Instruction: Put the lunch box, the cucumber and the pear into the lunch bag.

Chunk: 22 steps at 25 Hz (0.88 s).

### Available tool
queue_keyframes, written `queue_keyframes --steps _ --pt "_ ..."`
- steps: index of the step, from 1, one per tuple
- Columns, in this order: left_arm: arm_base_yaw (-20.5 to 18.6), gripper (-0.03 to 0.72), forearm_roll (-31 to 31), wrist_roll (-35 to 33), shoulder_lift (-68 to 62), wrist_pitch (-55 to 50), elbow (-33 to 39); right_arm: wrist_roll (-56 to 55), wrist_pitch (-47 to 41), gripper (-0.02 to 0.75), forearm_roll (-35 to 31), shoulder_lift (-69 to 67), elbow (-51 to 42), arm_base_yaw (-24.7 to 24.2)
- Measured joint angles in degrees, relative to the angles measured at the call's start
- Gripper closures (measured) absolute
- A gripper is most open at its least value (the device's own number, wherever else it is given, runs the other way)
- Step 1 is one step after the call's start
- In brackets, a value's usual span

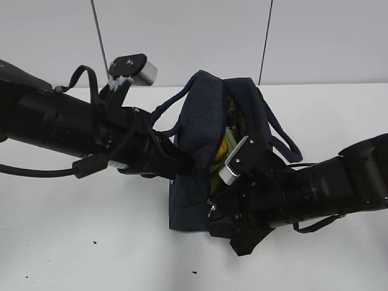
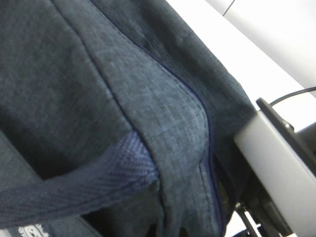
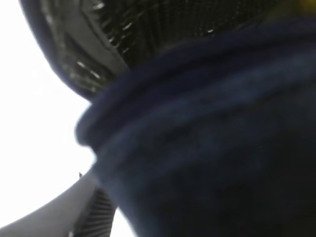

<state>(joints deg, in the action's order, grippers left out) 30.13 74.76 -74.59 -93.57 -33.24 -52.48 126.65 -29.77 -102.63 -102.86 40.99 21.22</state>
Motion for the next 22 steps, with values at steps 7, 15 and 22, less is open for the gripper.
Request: queue_keyframes --steps 7,15,22 --pt "0.0 0.701 0.0 0.0 0.0 -0.1 0.0 -4.0 0.8 0.353 1.3 3.2 -2.5 0.0" --pt "0.0 0.701 0.0 0.0 0.0 -0.1 0.0 -6.6 -4.2 0.367 4.8 3.9 -3.2 0.0" --pt "0.0 0.701 0.0 0.0 0.0 -0.1 0.0 -6.2 -2.1 0.374 2.4 3.9 -3.4 0.0"
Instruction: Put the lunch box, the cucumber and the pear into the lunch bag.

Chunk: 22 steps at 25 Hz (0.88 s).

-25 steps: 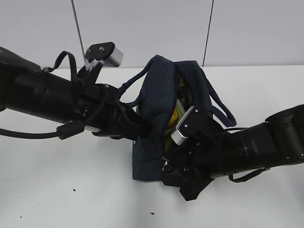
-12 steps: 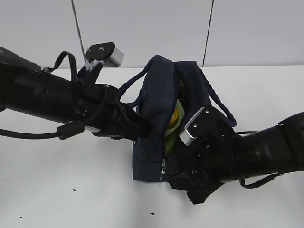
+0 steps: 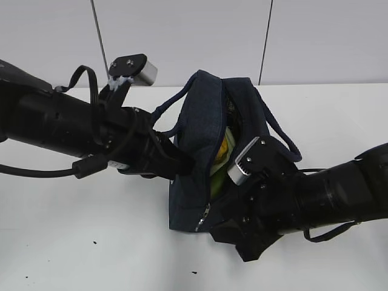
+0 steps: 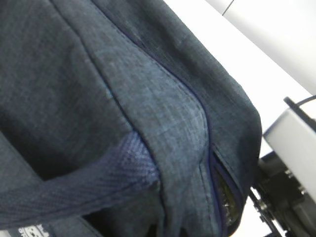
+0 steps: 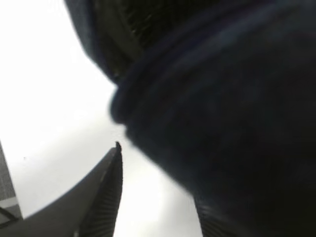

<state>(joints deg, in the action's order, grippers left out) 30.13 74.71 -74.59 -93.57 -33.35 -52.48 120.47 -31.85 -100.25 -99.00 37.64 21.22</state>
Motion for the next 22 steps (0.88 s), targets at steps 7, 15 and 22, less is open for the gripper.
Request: queue_keyframes --steps 7,15,22 --pt "0.0 0.701 0.0 0.0 0.0 -0.1 0.0 1.7 0.6 0.302 -2.4 0.0 0.0 0.0" --pt "0.0 0.701 0.0 0.0 0.0 -0.2 0.0 2.0 -0.5 0.276 -2.5 -3.8 2.0 0.0" --pt "0.0 0.701 -0.1 0.0 0.0 -0.2 0.0 2.0 -2.4 0.276 -2.5 -6.5 4.5 0.0"
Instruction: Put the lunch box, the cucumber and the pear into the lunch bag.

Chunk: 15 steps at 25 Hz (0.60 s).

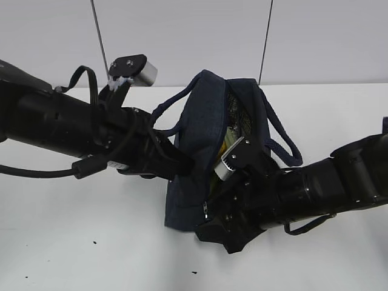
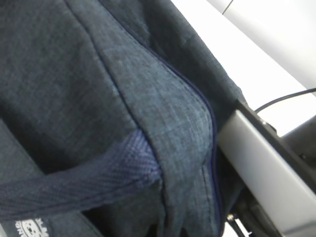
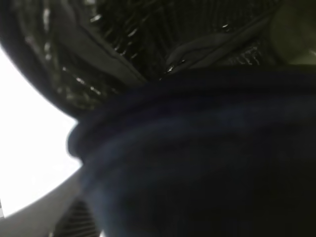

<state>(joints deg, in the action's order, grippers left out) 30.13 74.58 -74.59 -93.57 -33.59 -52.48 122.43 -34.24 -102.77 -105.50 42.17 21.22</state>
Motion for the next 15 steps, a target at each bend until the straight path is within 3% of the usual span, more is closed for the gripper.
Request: queue_keyframes --steps 9,15 --pt "-0.1 0.701 0.0 0.0 -0.1 0.2 0.0 -0.2 -2.5 0.293 0.3 -3.0 2.4 0.0" --pt "-0.2 0.701 0.0 0.0 -0.1 -0.1 0.0 -0.9 -2.5 0.462 0.2 -3.6 2.7 0.0"
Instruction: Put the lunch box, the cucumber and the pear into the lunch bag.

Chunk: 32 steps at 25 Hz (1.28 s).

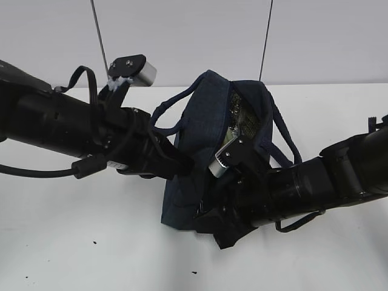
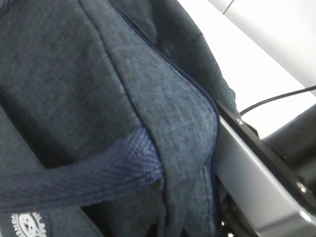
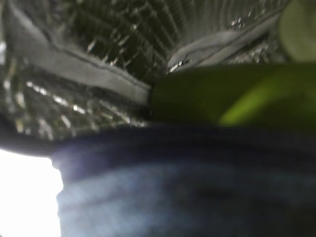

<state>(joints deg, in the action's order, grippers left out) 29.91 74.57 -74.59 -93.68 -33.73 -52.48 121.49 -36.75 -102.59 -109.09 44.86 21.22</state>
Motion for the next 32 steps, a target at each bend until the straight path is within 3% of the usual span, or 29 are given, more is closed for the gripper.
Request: queue_keyframes --steps 6,12,25,32 --pt "0.0 0.701 0.0 0.0 0.0 -0.1 0.0 -1.9 0.0 0.726 1.1 -0.1 0.3 0.0" --pt "0.0 0.701 0.0 0.0 0.0 -0.1 0.0 -6.2 0.1 0.732 6.7 0.8 0.3 0.0" --pt "0.0 0.701 0.1 0.0 0.0 -0.7 0.0 -28.8 0.1 0.732 27.0 10.2 0.2 0.0" --pt "0.0 0.652 1.2 0.0 0.0 -1.0 0.0 -33.6 -0.2 0.732 30.8 14.6 0.1 0.0"
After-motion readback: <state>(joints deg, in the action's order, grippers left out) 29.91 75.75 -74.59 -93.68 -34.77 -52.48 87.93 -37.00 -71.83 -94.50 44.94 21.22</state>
